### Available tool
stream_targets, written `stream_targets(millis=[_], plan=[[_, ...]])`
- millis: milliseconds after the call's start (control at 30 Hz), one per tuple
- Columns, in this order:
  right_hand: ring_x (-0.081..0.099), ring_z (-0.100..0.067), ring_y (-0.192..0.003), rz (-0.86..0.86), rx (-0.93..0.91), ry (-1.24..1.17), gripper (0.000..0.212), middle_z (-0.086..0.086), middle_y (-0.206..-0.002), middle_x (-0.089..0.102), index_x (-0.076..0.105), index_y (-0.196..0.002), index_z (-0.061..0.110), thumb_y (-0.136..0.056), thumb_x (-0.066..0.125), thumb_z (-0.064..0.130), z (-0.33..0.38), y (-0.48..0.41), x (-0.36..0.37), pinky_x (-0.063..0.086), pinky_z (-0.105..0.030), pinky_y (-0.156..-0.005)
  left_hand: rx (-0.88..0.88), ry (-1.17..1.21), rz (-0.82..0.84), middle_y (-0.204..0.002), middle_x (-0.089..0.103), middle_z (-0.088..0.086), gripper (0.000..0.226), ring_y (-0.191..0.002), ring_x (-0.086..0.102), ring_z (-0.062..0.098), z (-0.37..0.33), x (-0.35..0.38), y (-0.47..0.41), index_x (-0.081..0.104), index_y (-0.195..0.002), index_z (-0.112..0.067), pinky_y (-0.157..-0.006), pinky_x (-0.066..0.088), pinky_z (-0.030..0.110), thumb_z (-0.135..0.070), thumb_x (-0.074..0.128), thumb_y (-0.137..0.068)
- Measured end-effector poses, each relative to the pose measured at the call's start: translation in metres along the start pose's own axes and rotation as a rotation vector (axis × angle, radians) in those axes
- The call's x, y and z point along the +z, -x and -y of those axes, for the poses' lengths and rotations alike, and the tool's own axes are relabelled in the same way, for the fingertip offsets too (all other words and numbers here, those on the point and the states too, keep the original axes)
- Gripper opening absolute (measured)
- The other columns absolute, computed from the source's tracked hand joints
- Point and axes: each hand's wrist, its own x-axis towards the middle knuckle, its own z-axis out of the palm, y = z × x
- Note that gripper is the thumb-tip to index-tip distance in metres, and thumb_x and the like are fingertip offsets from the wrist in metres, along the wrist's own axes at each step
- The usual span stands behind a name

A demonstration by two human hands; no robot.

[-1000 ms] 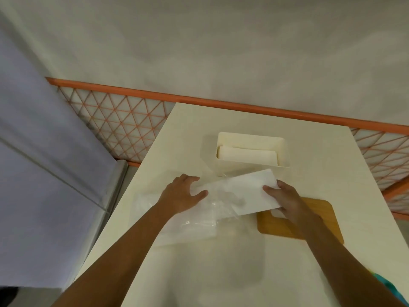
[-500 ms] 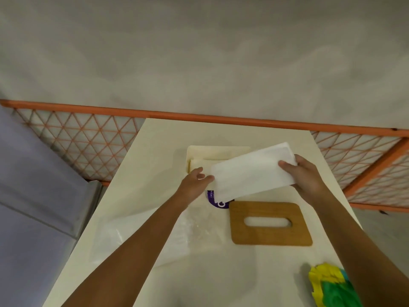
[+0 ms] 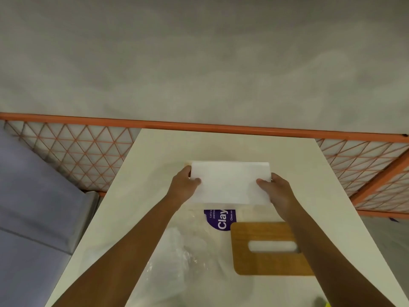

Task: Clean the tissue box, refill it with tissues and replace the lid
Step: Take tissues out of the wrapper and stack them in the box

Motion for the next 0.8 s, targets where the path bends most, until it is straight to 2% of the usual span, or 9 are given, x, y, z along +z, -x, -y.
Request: stream_targets(millis=[67,100,233,333,433,600,700,800], plan=[[0.055,-0.029,-0.104,-0.016,-0.023,0.077,0.031,-0.014,-0.122,0.056,0.052,-0.124,0.005,-0.092,0.048,0.009,0.005,-0.015,0.010,0.049,-0.039,-0.091,0.012,-0.040,-0.030,-0.123,0.058,0.008,0.033,-0.096,0.053,0.021,-0.004,-0.001,-0.013,0.050,-0.127,-0.010,-0.063,0.046,0.024,-0.011,0.046,-0.094],[0.054,-0.030,-0.104,-0.034,-0.035,0.130,0.033,-0.015,-0.123,0.055,0.050,-0.126,0.005,-0.093,0.045,0.008,0.007,-0.023,0.015,0.048,-0.038,-0.089,0.011,-0.049,-0.051,-0.123,0.057,0.008,0.033,-0.096,0.053,0.021,-0.005,-0.001,-0.019,0.049,-0.128,-0.010,-0.061,0.045,0.022,-0.013,0.044,-0.095],[0.050,-0.033,-0.114,-0.063,-0.033,0.366,0.039,-0.018,-0.129,0.052,0.045,-0.130,0.003,-0.092,0.037,0.003,0.009,-0.050,0.031,0.042,-0.032,-0.080,-0.005,-0.083,-0.123,-0.127,0.056,0.010,0.037,-0.108,0.055,0.023,-0.003,0.003,-0.038,0.044,-0.133,-0.008,-0.080,0.039,0.022,-0.013,0.042,-0.097],[0.049,-0.033,-0.117,-0.023,-0.006,0.514,0.045,-0.017,-0.132,0.051,0.041,-0.135,0.004,-0.090,0.037,0.000,0.001,-0.061,0.039,0.037,-0.025,-0.077,-0.010,-0.174,-0.063,-0.126,0.058,0.012,0.039,-0.104,0.057,0.022,0.005,0.012,-0.049,0.043,-0.135,-0.009,-0.079,0.040,0.021,-0.009,0.043,-0.096],[0.051,-0.033,-0.108,0.026,0.020,0.621,0.045,-0.020,-0.131,0.049,0.037,-0.136,0.003,-0.091,0.035,0.001,-0.006,-0.065,0.046,0.041,-0.025,-0.070,0.011,-0.309,0.028,-0.134,0.052,0.013,0.043,-0.117,0.054,0.027,0.012,0.021,-0.056,0.040,-0.139,-0.011,-0.091,0.044,0.028,-0.009,0.040,-0.096],[0.052,-0.034,-0.114,0.017,0.015,0.626,0.046,-0.020,-0.131,0.049,0.035,-0.138,0.005,-0.092,0.034,0.001,-0.009,-0.064,0.049,0.039,-0.027,-0.072,0.002,-0.440,0.087,-0.143,0.042,0.013,0.050,-0.128,0.045,0.026,0.015,0.028,-0.059,0.026,-0.146,-0.010,-0.101,0.037,0.027,-0.008,0.038,-0.097],[0.054,-0.031,-0.107,-0.017,-0.037,0.593,0.047,-0.019,-0.131,0.050,0.034,-0.140,0.006,-0.093,0.037,0.003,-0.010,-0.056,0.044,0.042,-0.025,-0.068,-0.024,-0.491,0.083,-0.140,0.044,0.015,0.056,-0.127,0.046,0.030,0.015,0.026,-0.055,0.019,-0.148,-0.012,-0.101,0.039,0.033,-0.014,0.041,-0.097],[0.053,-0.030,-0.108,-0.065,-0.135,0.624,0.042,-0.020,-0.129,0.049,0.041,-0.134,0.006,-0.092,0.044,0.006,-0.010,-0.043,0.037,0.039,-0.025,-0.075,-0.020,-0.529,0.093,-0.138,0.046,0.015,0.062,-0.127,0.046,0.030,0.013,0.021,-0.044,0.017,-0.148,-0.012,-0.101,0.039,0.034,-0.021,0.048,-0.095]])
